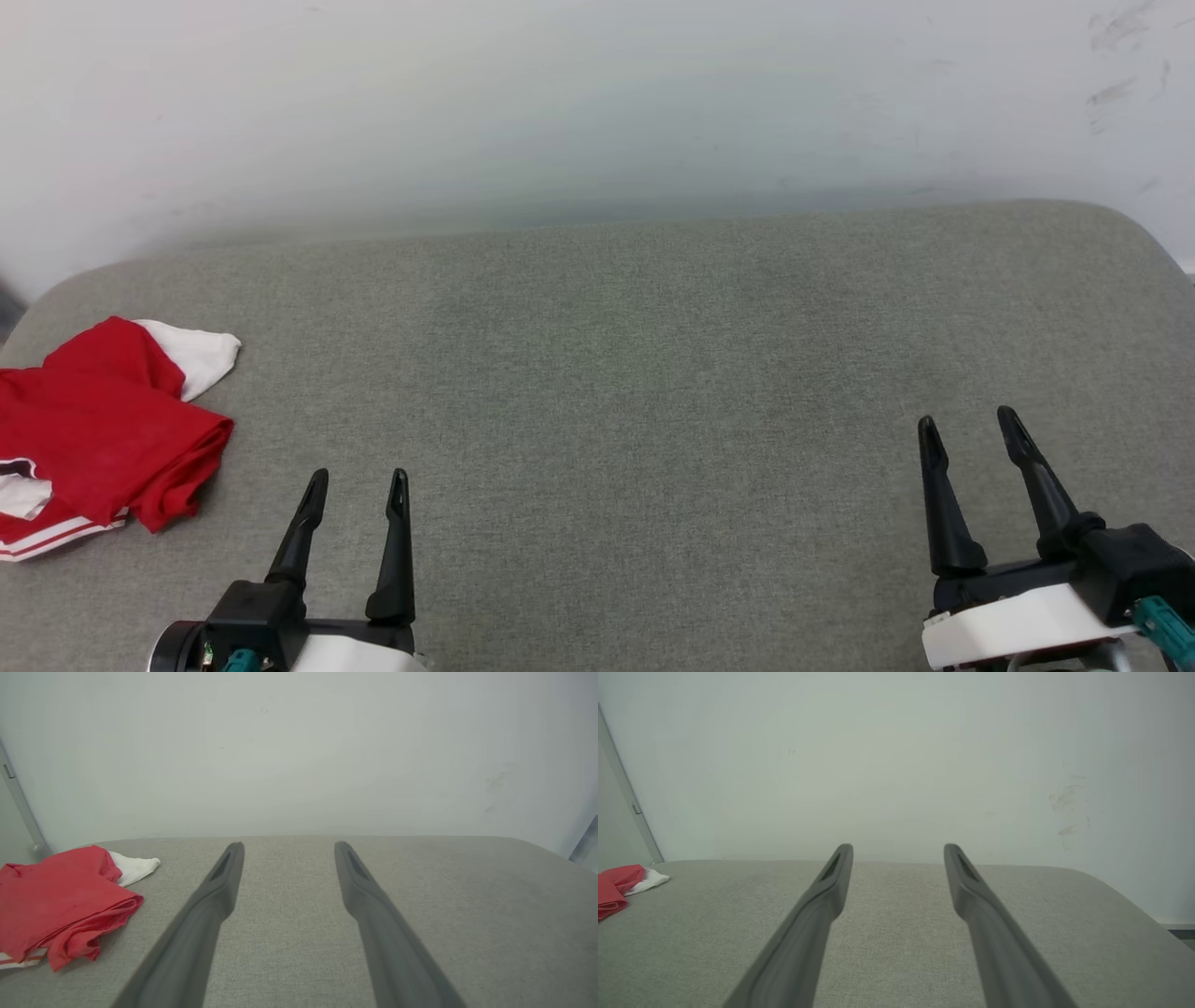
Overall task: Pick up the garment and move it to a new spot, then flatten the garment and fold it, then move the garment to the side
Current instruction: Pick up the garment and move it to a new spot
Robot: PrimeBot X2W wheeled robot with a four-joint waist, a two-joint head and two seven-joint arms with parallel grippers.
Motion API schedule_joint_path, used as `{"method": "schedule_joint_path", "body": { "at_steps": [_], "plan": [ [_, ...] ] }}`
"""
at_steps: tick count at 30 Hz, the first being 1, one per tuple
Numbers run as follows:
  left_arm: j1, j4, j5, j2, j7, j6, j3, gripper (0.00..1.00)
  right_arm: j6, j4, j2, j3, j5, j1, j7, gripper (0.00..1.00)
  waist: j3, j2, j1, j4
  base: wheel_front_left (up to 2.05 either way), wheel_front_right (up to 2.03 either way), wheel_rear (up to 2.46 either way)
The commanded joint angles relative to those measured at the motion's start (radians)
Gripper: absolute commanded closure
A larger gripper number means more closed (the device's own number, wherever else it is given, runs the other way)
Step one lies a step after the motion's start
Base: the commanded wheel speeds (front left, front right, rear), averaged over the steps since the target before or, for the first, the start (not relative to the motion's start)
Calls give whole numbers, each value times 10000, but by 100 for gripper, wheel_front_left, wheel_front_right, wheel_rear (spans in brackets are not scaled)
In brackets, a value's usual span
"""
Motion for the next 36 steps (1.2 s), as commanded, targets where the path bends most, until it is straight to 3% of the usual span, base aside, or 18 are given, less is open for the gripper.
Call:
{"method": "schedule_joint_path", "body": {
  "at_steps": [1,14,25,36],
  "plan": [
    [107,-13,243,-14,-81,-52,14,0,-3,-15,1,35,-192,111,-85,0,12,0,0,2,0,0,0],
    [3,140,128,-26,-209,-55,302,0,-3,-46,5,413,-520,217,-196,0,169,0,0,482,0,0,0],
    [129,271,38,-28,-199,95,644,0,-5,-19,3,1075,-485,290,-196,0,85,0,0,2093,0,0,0],
    [429,263,181,-27,-199,-67,1086,0,-5,69,3,1561,-415,314,-194,0,-250,0,0,3602,0,0,0]
  ]
}}
